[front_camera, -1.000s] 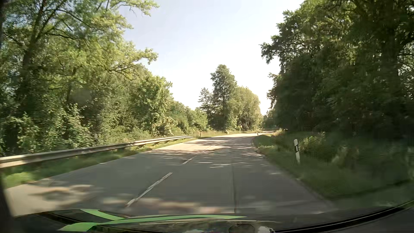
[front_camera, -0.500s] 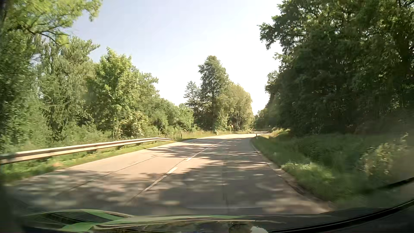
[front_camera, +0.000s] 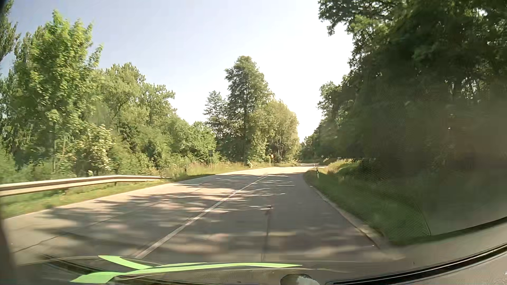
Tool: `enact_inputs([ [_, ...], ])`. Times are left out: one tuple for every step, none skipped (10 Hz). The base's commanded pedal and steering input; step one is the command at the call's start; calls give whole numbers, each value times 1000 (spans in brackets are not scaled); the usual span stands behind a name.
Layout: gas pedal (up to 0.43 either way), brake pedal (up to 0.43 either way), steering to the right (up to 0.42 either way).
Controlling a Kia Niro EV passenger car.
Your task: Follow the waypoints while adhering to traffic rules and regulations
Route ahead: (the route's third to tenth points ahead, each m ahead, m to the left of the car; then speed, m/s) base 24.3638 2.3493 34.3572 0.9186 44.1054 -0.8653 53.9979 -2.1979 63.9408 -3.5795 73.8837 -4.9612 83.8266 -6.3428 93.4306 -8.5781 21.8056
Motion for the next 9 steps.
enact_inputs([
  [260, 0, 17],
  [260, 0, 17],
  [260, 0, 17],
  [260, 0, 17],
  [260, 0, 16],
  [248, 0, 17],
  [220, 0, 17],
  [209, 0, 16],
  [209, 0, 15],
])
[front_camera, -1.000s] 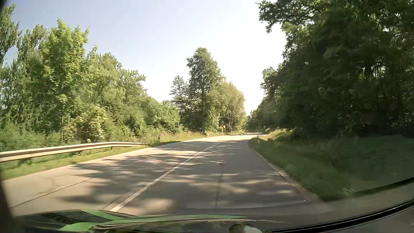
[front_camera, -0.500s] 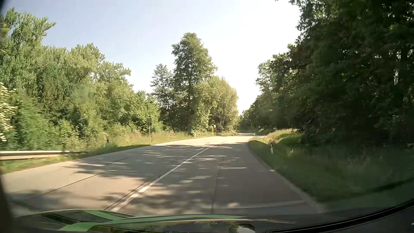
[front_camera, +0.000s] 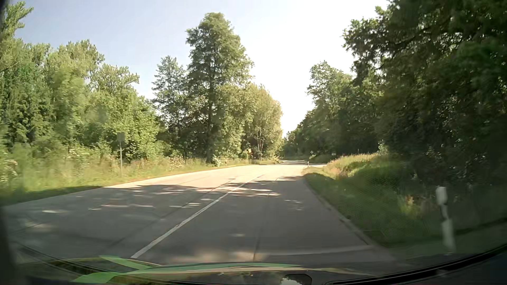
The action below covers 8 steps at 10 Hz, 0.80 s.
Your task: Follow the waypoints while adhering to traffic rules and regulations
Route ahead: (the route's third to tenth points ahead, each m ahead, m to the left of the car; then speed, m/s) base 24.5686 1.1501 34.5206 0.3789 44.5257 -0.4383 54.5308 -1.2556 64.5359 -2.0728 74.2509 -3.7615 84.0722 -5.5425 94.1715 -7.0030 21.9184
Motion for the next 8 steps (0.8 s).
enact_inputs([
  [220, 0, 14],
  [228, 0, 14],
  [260, 0, 14],
  [268, 0, 14],
  [287, 0, 14],
  [287, 0, 14],
  [287, 0, 13],
  [287, 0, 12],
])
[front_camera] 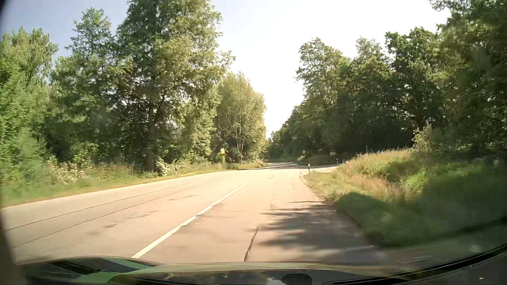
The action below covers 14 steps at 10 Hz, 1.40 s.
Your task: Follow the waypoints while adhering to traffic rules and regulations
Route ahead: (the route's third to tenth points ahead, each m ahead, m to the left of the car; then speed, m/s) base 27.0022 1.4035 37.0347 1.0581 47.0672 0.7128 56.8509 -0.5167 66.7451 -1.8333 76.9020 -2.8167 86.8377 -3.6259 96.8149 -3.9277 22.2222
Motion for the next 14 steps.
enact_inputs([
  [280, 0, 10],
  [260, 0, 9],
  [240, 0, 7],
  [220, 0, 8],
  [220, 0, 8],
  [220, 0, 7],
  [220, 0, 8],
  [228, 0, 7],
  [240, 0, 7],
  [240, 0, 8],
  [248, 0, 7],
  [260, 0, 7],
  [260, 0, 7],
  [268, 0, 6],
])
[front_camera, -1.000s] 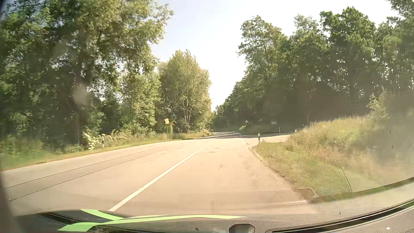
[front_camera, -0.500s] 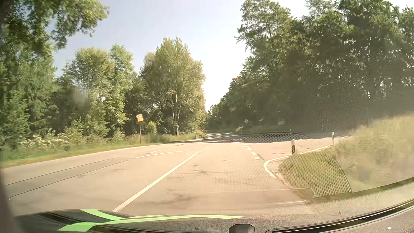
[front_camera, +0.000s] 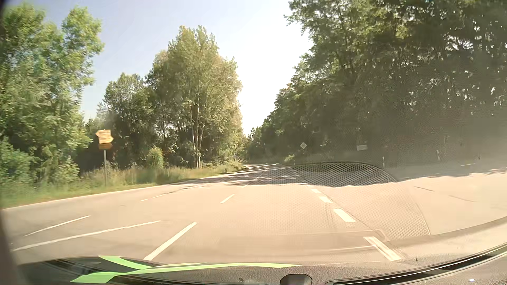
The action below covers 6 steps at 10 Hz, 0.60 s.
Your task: Follow the waypoints while adhering to traffic rules and regulations
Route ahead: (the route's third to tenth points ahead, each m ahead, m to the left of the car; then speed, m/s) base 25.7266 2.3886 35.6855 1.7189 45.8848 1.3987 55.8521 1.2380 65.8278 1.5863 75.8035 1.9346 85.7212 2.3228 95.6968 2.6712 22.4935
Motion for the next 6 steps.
enact_inputs([
  [268, 0, 5],
  [268, 0, 5],
  [268, 0, 5],
  [268, 0, 5],
  [268, 0, 5],
  [268, 0, 4],
])
